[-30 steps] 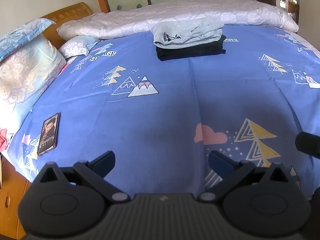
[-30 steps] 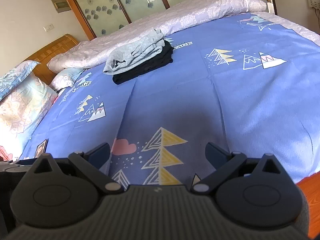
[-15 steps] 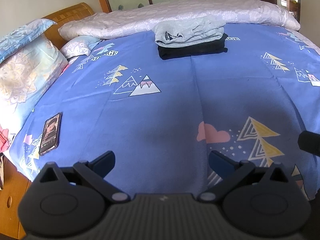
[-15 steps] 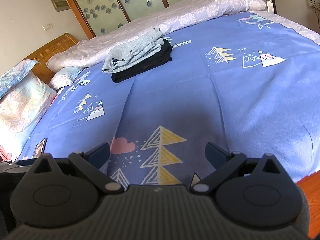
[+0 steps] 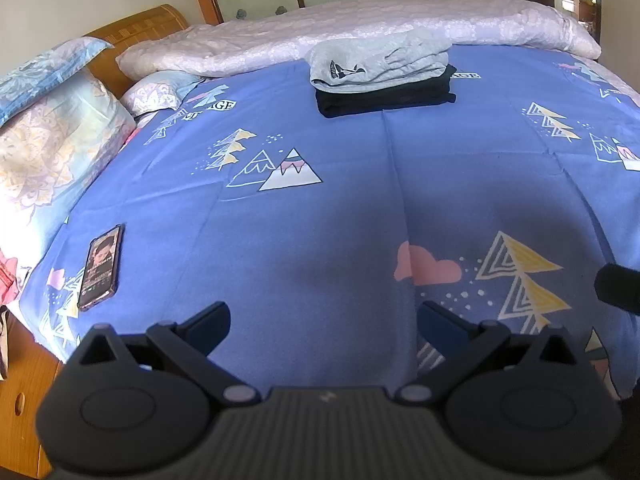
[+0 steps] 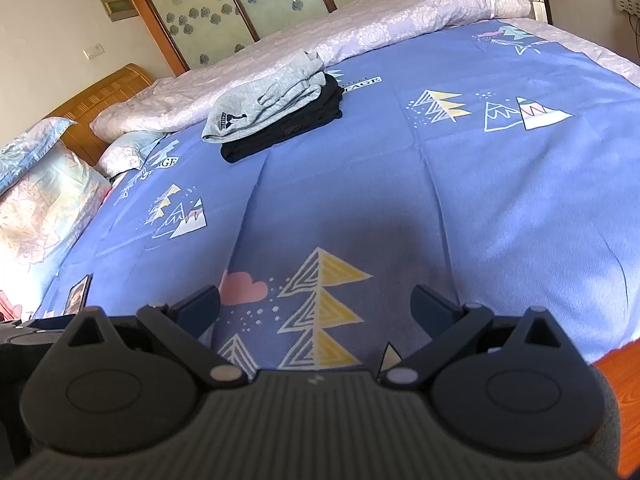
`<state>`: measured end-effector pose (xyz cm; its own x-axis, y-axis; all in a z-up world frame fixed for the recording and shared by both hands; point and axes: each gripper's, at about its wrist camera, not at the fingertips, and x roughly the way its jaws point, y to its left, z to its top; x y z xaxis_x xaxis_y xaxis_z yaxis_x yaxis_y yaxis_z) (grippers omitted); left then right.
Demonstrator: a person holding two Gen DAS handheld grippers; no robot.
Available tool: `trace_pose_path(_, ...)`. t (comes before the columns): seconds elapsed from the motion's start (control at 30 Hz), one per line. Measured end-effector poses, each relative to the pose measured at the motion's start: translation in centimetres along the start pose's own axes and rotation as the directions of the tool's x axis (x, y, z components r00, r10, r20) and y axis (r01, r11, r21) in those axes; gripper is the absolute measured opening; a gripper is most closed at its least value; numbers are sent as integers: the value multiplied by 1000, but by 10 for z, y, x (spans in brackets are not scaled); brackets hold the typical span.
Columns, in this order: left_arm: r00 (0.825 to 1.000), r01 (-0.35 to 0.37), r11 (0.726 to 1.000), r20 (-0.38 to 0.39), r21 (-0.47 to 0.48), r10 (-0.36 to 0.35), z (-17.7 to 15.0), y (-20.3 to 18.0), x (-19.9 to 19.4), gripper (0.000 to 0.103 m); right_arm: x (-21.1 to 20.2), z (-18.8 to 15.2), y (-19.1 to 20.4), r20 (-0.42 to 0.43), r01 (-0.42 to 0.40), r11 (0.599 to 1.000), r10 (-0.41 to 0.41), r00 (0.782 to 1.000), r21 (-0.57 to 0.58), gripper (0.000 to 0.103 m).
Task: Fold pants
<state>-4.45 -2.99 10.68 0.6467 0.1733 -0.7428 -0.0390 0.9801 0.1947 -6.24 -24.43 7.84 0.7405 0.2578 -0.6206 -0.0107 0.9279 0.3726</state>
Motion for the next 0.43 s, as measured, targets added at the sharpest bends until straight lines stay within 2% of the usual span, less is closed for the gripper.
trace_pose_path(0.43,999,52,999,0,5,-52,2,-2,-2,103,0,0,-1,0,0,1000,0,1000,1,102)
